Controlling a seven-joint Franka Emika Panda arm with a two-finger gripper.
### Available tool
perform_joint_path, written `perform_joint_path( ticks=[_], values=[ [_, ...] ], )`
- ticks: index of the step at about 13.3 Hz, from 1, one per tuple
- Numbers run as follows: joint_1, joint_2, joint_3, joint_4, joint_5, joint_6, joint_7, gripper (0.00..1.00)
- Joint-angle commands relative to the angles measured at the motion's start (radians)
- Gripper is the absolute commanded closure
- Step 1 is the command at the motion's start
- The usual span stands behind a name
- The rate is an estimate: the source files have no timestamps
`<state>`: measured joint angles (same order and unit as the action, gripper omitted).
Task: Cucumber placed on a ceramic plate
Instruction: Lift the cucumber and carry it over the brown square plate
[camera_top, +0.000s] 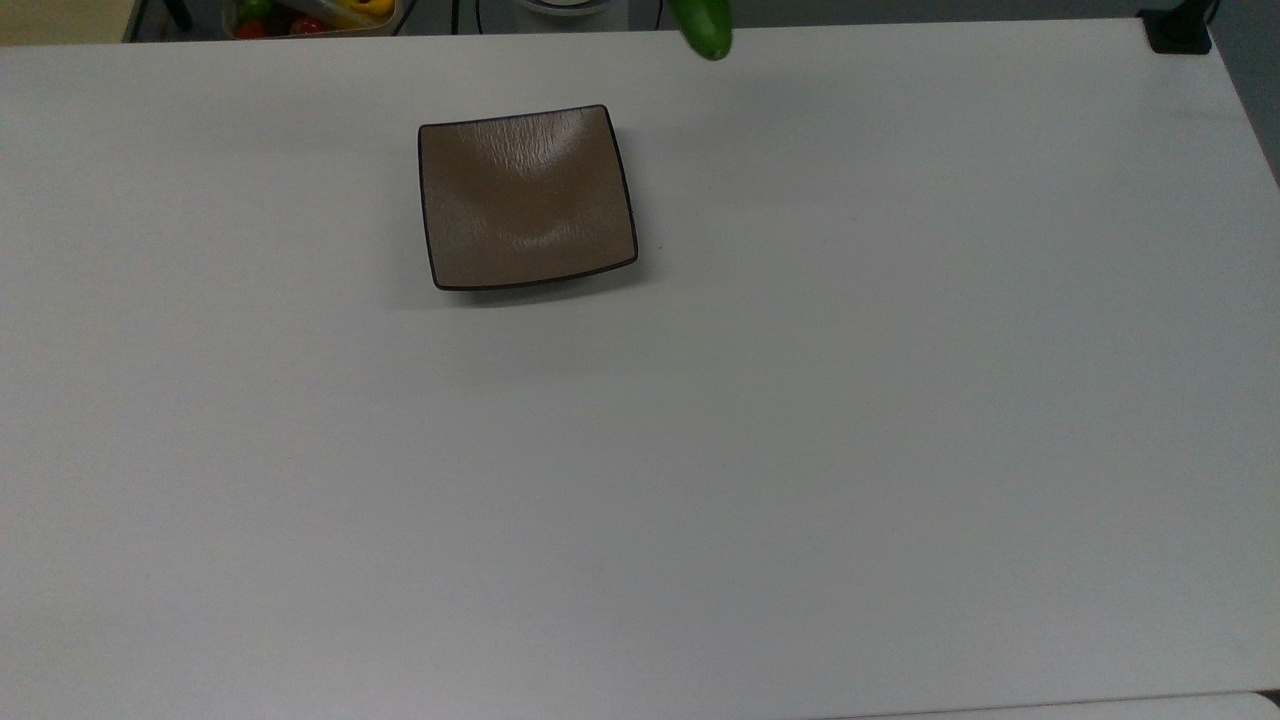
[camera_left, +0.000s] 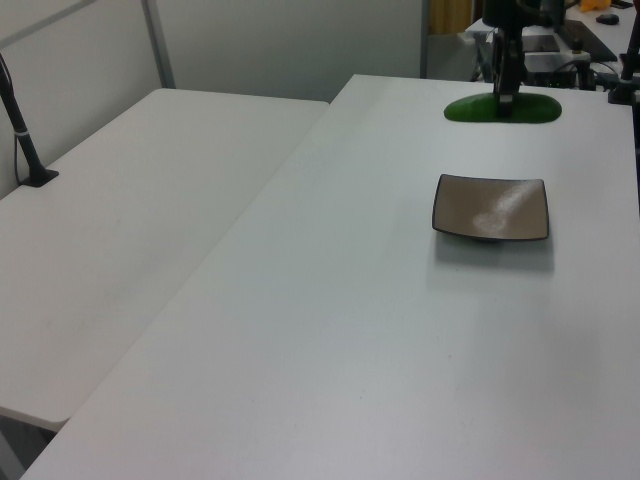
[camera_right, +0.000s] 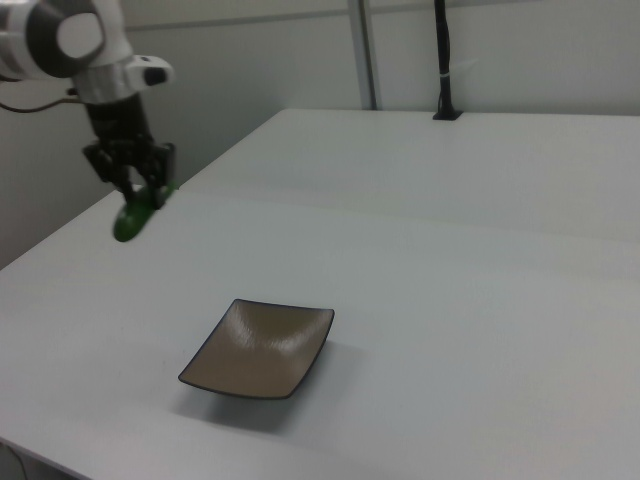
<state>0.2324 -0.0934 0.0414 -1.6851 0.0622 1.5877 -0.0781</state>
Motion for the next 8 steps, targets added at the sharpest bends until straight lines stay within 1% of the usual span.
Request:
perform_joint_path(
  ticks=[1,4,5,8],
  values=[
    [-0.120,-0.020,0.003,-0.082,-0.005,0.026,-0.098,0.80],
    [-0.165,-0.017,-0.001,-0.208,-0.071,0.130,-0.112,0.80],
    [-0.177,-0.011,-0.015,-0.258,-0.088,0.183,-0.112,0.80],
    [-0.182,0.038,-0.020,-0.332,-0.130,0.290,-0.111,0.80]
  ],
)
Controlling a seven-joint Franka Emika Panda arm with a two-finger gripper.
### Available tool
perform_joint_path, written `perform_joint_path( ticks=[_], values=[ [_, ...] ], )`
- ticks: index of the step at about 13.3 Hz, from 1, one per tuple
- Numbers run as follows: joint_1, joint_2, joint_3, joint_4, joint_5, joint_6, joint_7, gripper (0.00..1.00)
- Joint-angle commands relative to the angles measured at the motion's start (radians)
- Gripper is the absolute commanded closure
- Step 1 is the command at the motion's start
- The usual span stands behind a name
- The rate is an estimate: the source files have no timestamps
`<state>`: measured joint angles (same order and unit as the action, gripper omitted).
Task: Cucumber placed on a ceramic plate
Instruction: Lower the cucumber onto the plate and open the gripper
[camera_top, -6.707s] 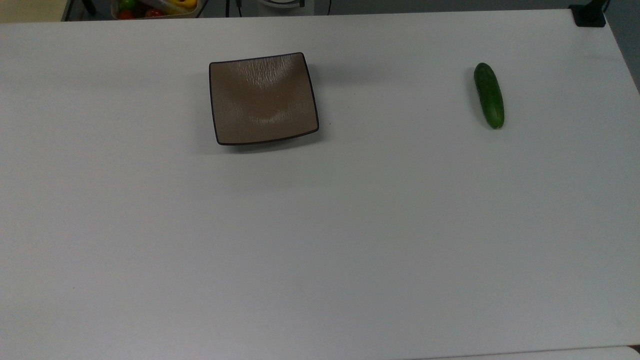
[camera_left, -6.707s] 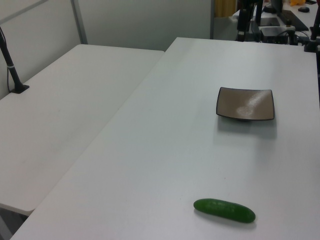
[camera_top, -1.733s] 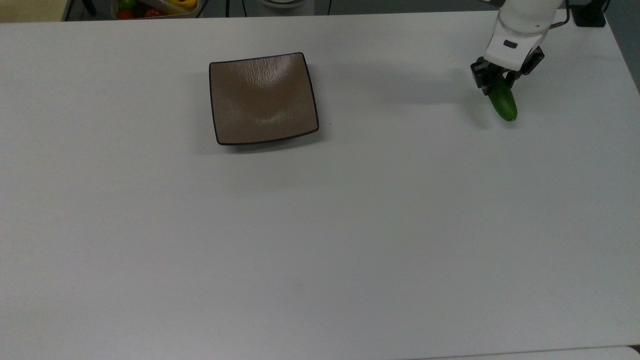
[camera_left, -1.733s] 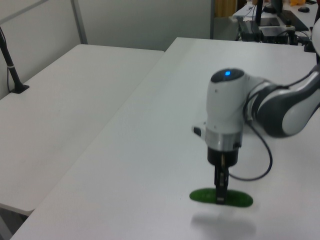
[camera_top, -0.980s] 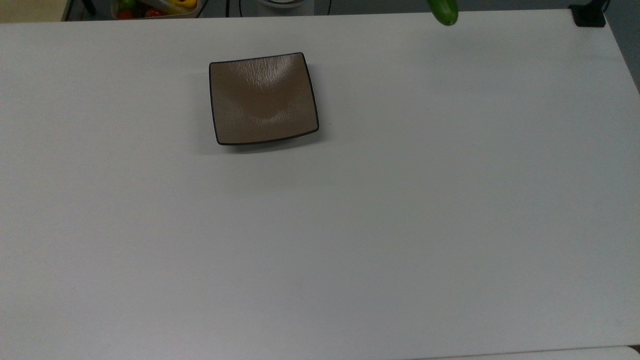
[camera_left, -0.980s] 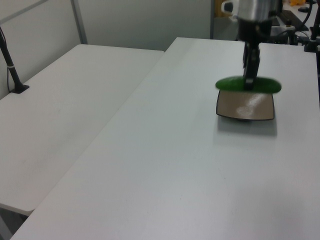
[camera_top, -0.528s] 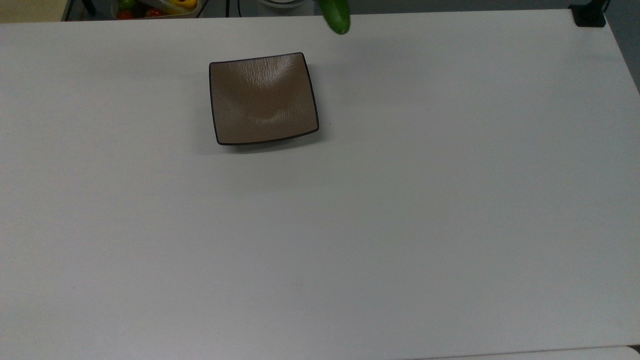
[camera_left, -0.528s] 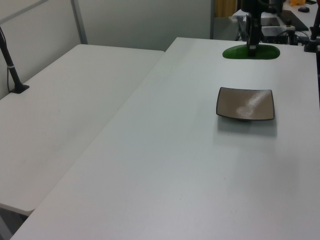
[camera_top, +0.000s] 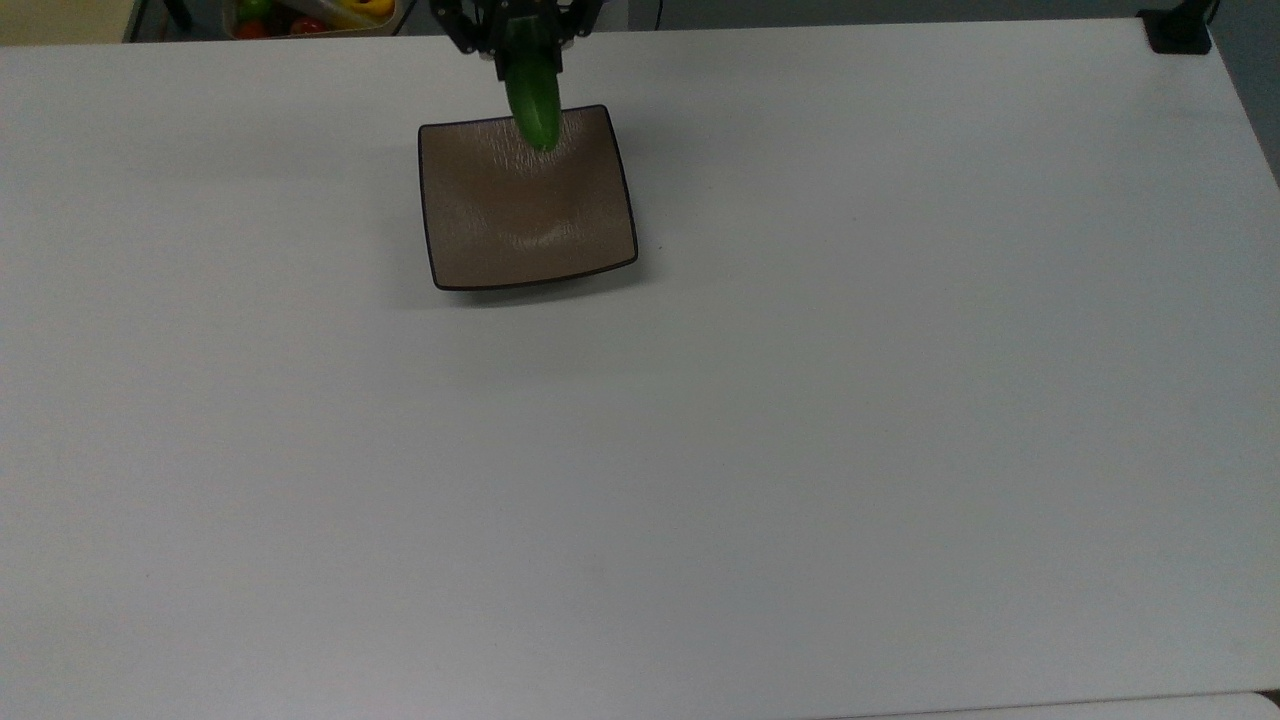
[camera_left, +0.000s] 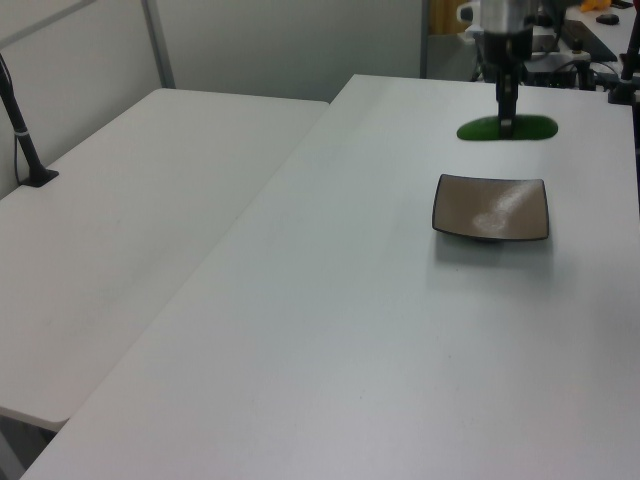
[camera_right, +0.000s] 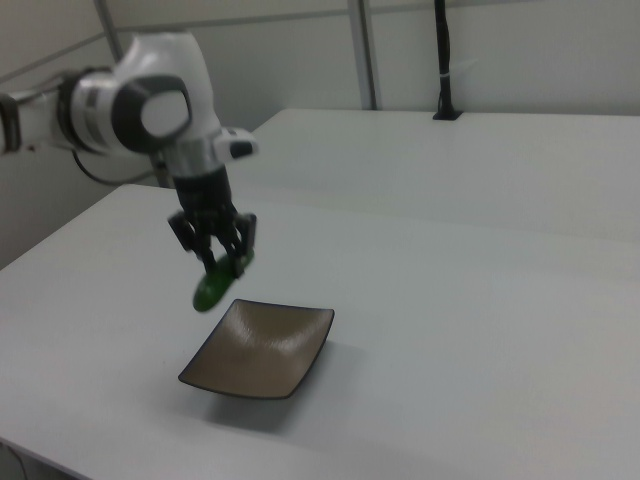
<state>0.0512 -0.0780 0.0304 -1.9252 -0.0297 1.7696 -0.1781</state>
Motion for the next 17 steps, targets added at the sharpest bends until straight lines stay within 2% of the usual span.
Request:
perform_joint_path(
  ticks=[1,6,10,13,14,15,16,17],
  values=[
    [-0.002,0.046,-0.009,-0.100,-0.039,0.132,-0.003,0.80],
    [-0.001,0.151,-0.010,-0.115,-0.039,0.221,0.005,0.80],
    [0.010,0.224,-0.010,-0.124,-0.055,0.309,0.081,0.80],
    [0.009,0.219,-0.010,-0.135,-0.056,0.306,0.083,0.68],
    [0.007,0.215,-0.010,-0.132,-0.056,0.298,0.084,0.55],
    [0.007,0.204,-0.010,-0.132,-0.056,0.281,0.086,0.38],
    [0.006,0.192,-0.010,-0.127,-0.056,0.245,0.086,0.13],
    [0.009,0.170,-0.010,-0.126,-0.056,0.223,0.086,0.00]
  ],
)
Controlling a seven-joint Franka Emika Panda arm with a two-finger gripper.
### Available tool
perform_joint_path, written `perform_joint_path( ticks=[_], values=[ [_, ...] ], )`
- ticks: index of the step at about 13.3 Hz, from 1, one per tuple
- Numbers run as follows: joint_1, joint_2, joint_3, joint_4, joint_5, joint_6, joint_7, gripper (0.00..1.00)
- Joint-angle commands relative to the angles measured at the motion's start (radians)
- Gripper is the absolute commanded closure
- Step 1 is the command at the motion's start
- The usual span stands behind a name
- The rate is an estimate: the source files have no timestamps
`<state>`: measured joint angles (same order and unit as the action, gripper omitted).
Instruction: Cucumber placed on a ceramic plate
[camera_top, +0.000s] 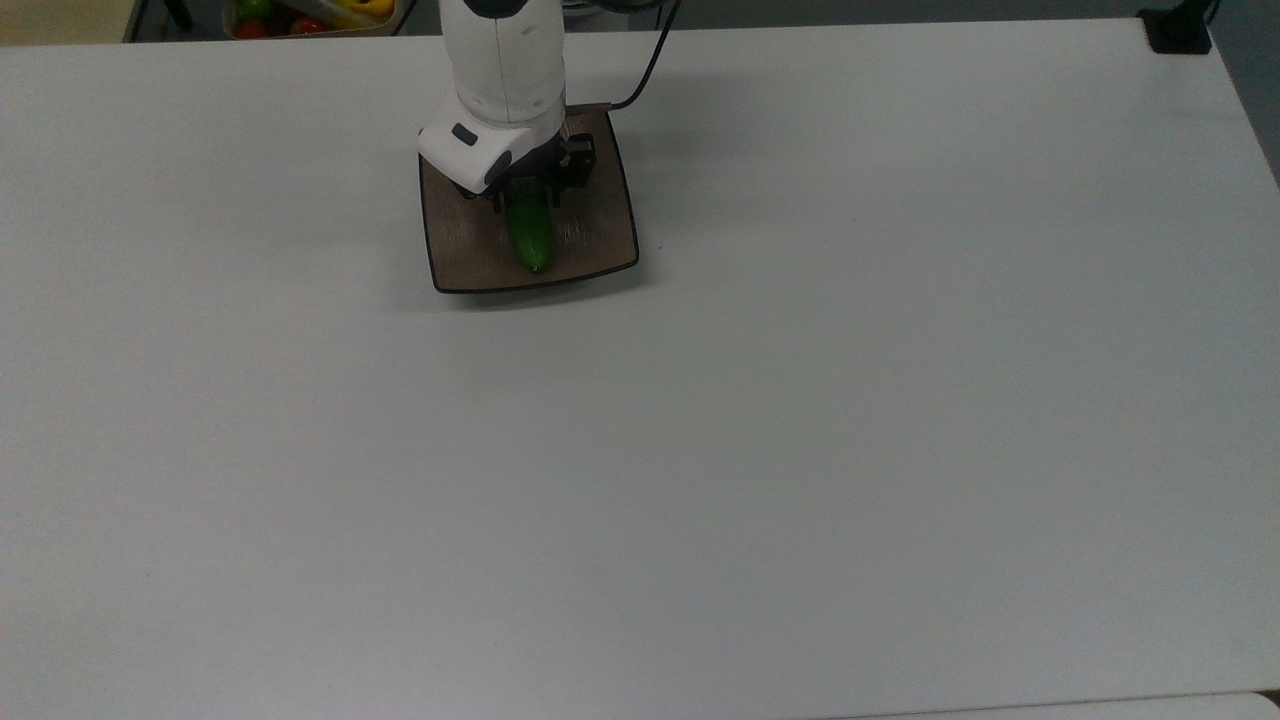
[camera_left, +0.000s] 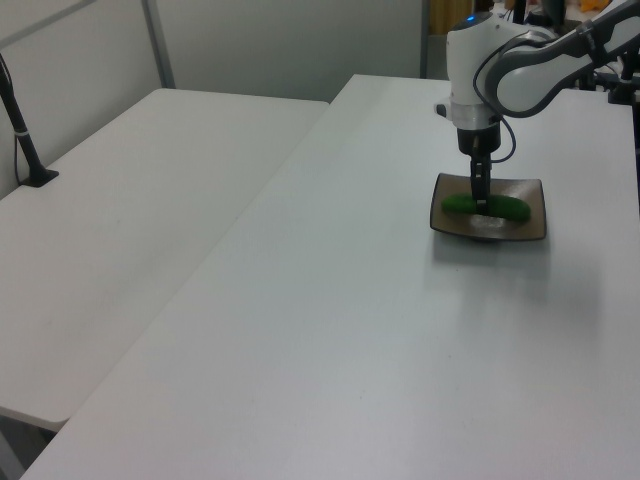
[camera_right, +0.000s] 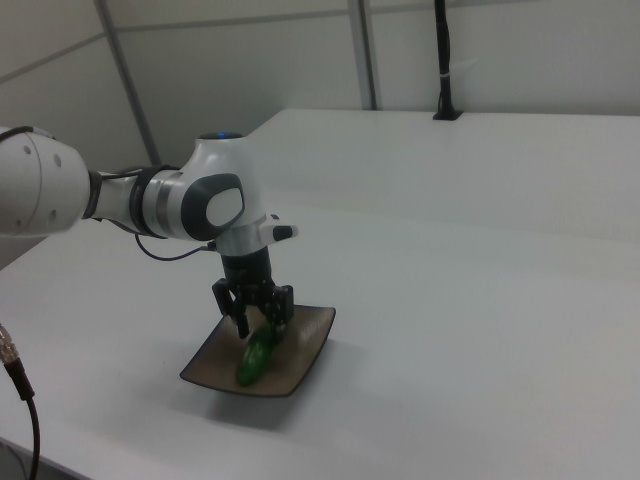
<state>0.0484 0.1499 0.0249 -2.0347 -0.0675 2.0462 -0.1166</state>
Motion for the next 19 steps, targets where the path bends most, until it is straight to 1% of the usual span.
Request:
perform_joint_path(
  ticks=[1,3,7,10,12,14,15,17,19],
  values=[
    [0.014,-0.075,-0.005,-0.013,-0.018,-0.064,0.025,0.00],
    [0.021,-0.101,-0.005,0.017,-0.017,-0.108,0.046,0.00],
    [0.054,-0.153,-0.005,0.138,-0.017,-0.227,0.136,0.00],
    [0.054,-0.190,-0.005,0.315,0.003,-0.413,0.159,0.00],
    [0.054,-0.205,-0.006,0.378,0.055,-0.489,0.195,0.00],
    [0.053,-0.214,-0.009,0.404,0.086,-0.511,0.250,0.00],
    [0.054,-0.214,-0.008,0.404,0.086,-0.509,0.252,0.00],
    [0.054,-0.213,-0.019,0.403,0.089,-0.489,0.235,0.00],
    [0.054,-0.213,-0.026,0.396,0.118,-0.413,0.207,0.00]
  ],
)
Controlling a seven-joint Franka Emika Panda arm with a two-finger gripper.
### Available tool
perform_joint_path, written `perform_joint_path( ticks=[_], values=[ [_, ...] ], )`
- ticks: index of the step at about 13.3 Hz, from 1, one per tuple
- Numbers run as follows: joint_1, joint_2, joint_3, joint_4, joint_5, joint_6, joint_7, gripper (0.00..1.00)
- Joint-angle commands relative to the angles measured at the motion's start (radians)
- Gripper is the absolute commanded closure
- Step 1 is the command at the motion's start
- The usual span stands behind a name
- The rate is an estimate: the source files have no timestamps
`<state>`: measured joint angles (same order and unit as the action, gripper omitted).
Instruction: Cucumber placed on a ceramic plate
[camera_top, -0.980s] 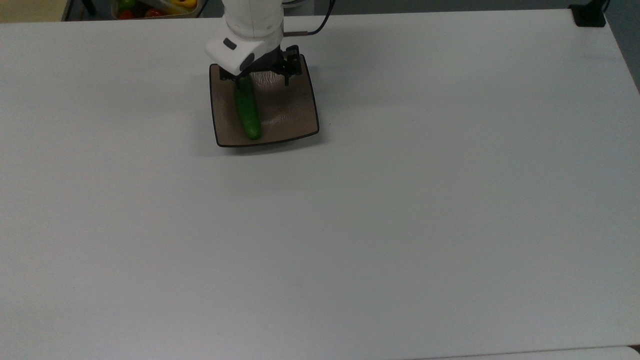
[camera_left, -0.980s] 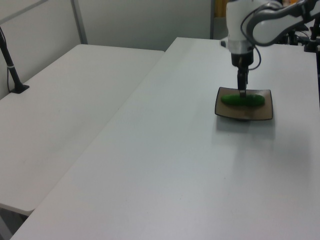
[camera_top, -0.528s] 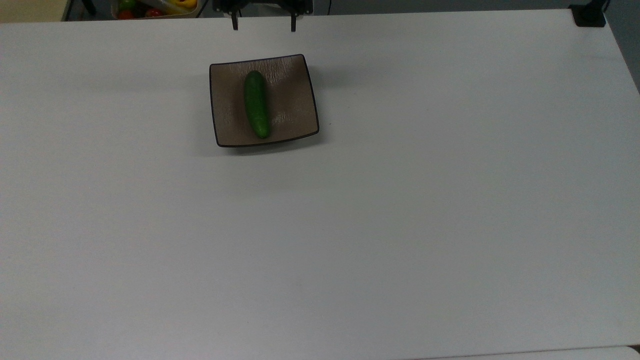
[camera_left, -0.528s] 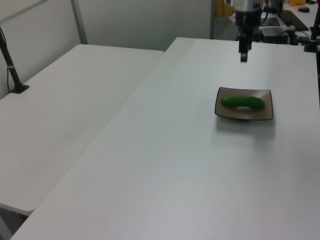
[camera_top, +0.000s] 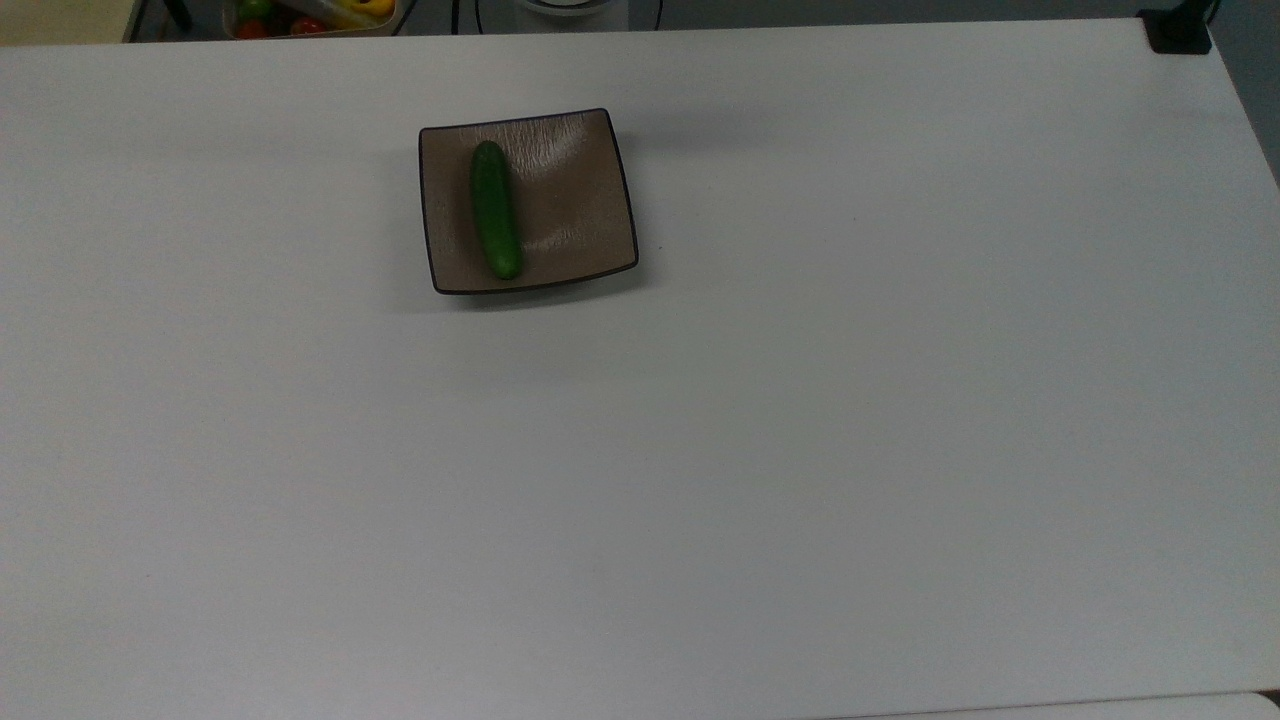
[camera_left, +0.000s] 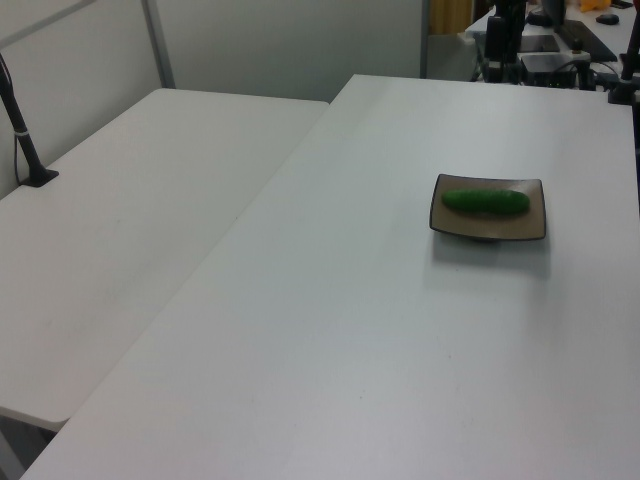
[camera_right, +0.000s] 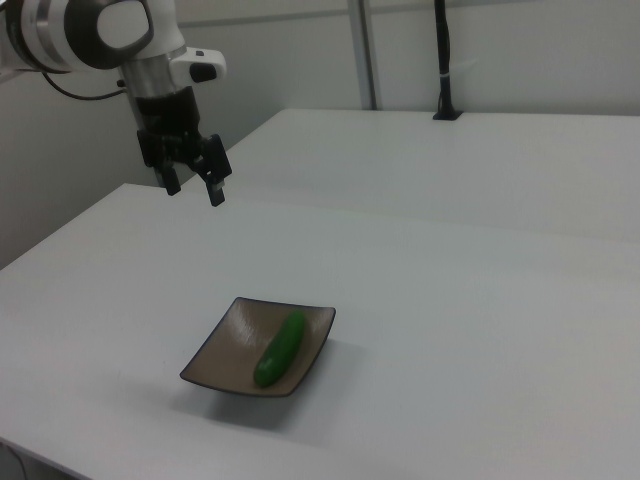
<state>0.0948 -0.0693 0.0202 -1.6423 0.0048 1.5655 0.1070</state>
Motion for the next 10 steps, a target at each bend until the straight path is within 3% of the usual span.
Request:
perform_joint_path(
  ticks=[1,4,10],
  values=[
    [0.006,0.008,-0.022,0.001,0.064,0.096,-0.042,0.00],
    [0.008,0.011,-0.051,-0.013,0.080,0.162,-0.163,0.00],
    [0.011,0.011,-0.049,-0.033,0.080,0.166,-0.178,0.00]
  ],
)
